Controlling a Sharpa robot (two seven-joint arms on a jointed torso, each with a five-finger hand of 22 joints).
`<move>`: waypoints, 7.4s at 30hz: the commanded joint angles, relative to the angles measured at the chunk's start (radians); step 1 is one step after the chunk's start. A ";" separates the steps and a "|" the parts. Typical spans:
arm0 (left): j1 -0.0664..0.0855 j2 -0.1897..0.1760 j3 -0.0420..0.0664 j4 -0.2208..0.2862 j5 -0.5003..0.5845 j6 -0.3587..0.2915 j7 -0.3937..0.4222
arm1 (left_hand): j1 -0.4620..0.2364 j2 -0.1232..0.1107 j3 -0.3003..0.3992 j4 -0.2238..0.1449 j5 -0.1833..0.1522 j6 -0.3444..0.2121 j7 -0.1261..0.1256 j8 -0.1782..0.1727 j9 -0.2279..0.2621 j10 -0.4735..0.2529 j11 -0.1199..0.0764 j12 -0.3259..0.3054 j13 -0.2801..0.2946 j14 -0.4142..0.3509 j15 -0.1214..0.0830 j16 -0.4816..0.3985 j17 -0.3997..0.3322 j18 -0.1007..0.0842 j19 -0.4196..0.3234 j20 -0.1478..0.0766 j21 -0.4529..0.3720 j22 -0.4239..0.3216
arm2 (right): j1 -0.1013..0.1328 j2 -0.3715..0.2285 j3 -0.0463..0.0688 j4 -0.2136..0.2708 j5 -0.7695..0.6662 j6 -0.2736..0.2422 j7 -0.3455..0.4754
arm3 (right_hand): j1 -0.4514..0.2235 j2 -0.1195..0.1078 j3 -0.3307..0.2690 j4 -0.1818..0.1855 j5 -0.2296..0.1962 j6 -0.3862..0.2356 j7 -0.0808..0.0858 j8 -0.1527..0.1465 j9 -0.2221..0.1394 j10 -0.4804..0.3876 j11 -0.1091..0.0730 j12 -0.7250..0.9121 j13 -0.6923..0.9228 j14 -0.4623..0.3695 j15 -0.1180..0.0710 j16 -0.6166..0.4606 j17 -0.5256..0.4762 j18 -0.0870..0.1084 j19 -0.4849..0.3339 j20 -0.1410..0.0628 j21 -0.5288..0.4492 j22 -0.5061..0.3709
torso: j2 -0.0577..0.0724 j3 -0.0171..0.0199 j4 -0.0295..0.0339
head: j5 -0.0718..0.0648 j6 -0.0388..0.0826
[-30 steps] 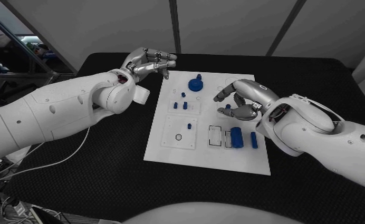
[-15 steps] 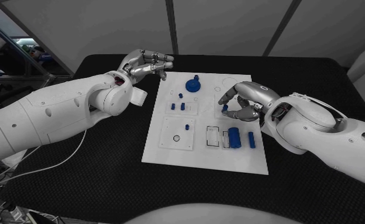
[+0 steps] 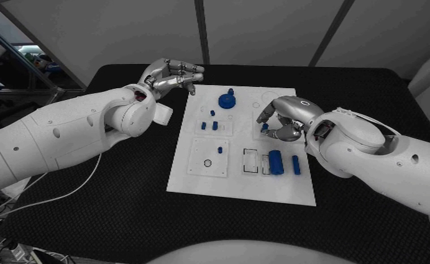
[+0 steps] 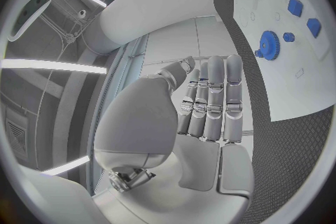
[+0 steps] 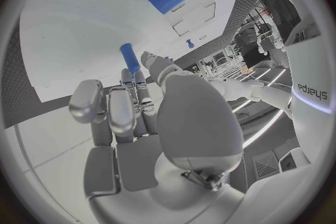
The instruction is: Assemble the parts on the task board
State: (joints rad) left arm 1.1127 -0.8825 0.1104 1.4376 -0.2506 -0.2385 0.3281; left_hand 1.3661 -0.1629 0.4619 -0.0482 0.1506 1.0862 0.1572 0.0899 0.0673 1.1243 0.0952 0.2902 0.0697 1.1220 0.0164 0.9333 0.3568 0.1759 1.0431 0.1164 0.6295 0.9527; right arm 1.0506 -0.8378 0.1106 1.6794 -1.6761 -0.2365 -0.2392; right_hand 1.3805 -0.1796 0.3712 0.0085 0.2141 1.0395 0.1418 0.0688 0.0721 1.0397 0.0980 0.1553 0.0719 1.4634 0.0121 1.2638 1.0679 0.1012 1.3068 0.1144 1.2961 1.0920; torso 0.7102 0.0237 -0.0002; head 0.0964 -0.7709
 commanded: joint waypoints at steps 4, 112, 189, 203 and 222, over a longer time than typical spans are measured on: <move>0.001 0.002 0.001 -0.001 0.003 0.011 0.004 | -0.005 0.003 0.002 0.000 0.005 -0.001 0.005 -0.006 -0.001 -0.005 -0.001 0.001 -0.001 -0.001 0.003 -0.006 -0.001 0.006 -0.005 0.004 -0.006 -0.001 | 0.002 0.006 0.001 -0.003 -0.047 -0.004 -0.011 | 0.007 0.013 0.007 -0.003 -0.004 0.005 -0.004 0.002 0.001 -0.007 -0.001 0.010 -0.002 0.010 -0.002 0.000 -0.001 0.001 0.007 0.001 -0.004 0.000 | -0.001 0.0009 -0.0011 | 0.000 0.001; -0.003 0.022 0.001 -0.006 0.003 0.021 0.001 | -0.009 0.007 0.003 0.002 0.005 0.000 0.005 -0.007 -0.001 -0.005 -0.001 0.004 -0.001 0.000 0.003 -0.007 -0.004 0.006 -0.005 0.004 -0.009 -0.003 | -0.036 0.233 -0.085 0.047 0.017 -0.011 0.037 | 0.035 0.071 0.084 -0.018 -0.061 0.147 -0.025 0.049 0.029 0.198 -0.053 0.061 0.023 0.025 -0.045 0.023 0.022 -0.023 0.082 -0.041 0.070 0.117 | 0.000 0.0004 -0.0013 | 0.064 -0.029; -0.003 0.010 0.001 -0.007 0.003 0.022 -0.004 | -0.012 0.012 0.004 0.004 0.005 0.002 0.004 -0.007 0.000 -0.006 -0.002 0.008 -0.001 0.001 0.003 -0.010 -0.007 0.007 -0.004 0.005 -0.012 -0.005 | -0.033 0.049 -0.088 0.167 0.128 -0.236 0.050 | -0.004 0.036 -0.098 0.033 -0.034 -0.012 0.009 0.021 0.009 0.080 -0.019 0.141 0.024 -0.020 -0.014 -0.012 -0.087 -0.002 0.020 -0.009 0.000 0.016 | -0.001 0.0003 -0.0028 | 0.035 -0.013; -0.003 0.000 0.000 -0.002 0.003 0.016 -0.004 | -0.012 0.012 0.004 0.004 0.005 0.002 0.004 -0.007 0.000 -0.006 -0.002 0.008 0.000 0.001 0.003 -0.010 -0.008 0.007 -0.004 0.005 -0.013 -0.005 | -0.004 -0.231 -0.062 0.245 0.334 -0.150 -0.136 | -0.124 0.024 -0.394 0.207 0.137 0.022 -0.055 0.197 0.085 0.312 -0.092 1.020 0.936 0.061 -0.072 0.181 0.241 -0.052 0.157 -0.069 0.153 0.258 | -0.003 0.0024 -0.0187 | -0.077 0.015; -0.003 -0.007 -0.001 0.004 0.020 0.013 -0.004 | -0.012 0.012 0.004 0.004 0.005 0.002 0.004 -0.007 0.000 -0.006 -0.002 0.008 0.000 0.001 0.003 -0.010 -0.008 0.007 -0.004 0.005 -0.013 -0.005 | -0.049 -0.228 -0.065 0.249 0.249 -0.118 -0.285 | -0.142 0.044 -0.530 0.284 0.182 -0.024 -0.063 0.304 0.179 0.329 -0.095 1.137 1.119 0.070 -0.077 0.219 0.315 -0.060 0.174 -0.071 0.177 0.300 | -0.003 0.0018 -0.0200 | -0.098 0.009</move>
State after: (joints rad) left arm 1.1083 -0.8880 0.1093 1.4391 -0.2404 -0.2265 0.3205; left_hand 1.3581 -0.1550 0.4619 -0.0482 0.1505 1.0862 0.1571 0.0899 0.0674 1.1245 0.0950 0.2942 0.0698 1.1220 0.0165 0.9294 0.3510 0.1759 1.0431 0.1164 0.6217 0.9491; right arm 1.0027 -1.0689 0.0463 1.9287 -1.3993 -0.3761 -0.4812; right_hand 1.2442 -0.1348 -0.1539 0.2908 0.3944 1.0231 0.0809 0.3678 0.2506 1.3683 -0.0015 1.2955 1.1901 1.4650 -0.0611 1.4772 1.3080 0.0536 1.4620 0.0410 1.4697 1.3079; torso 0.7063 0.0254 -0.0208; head -0.0054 -0.7605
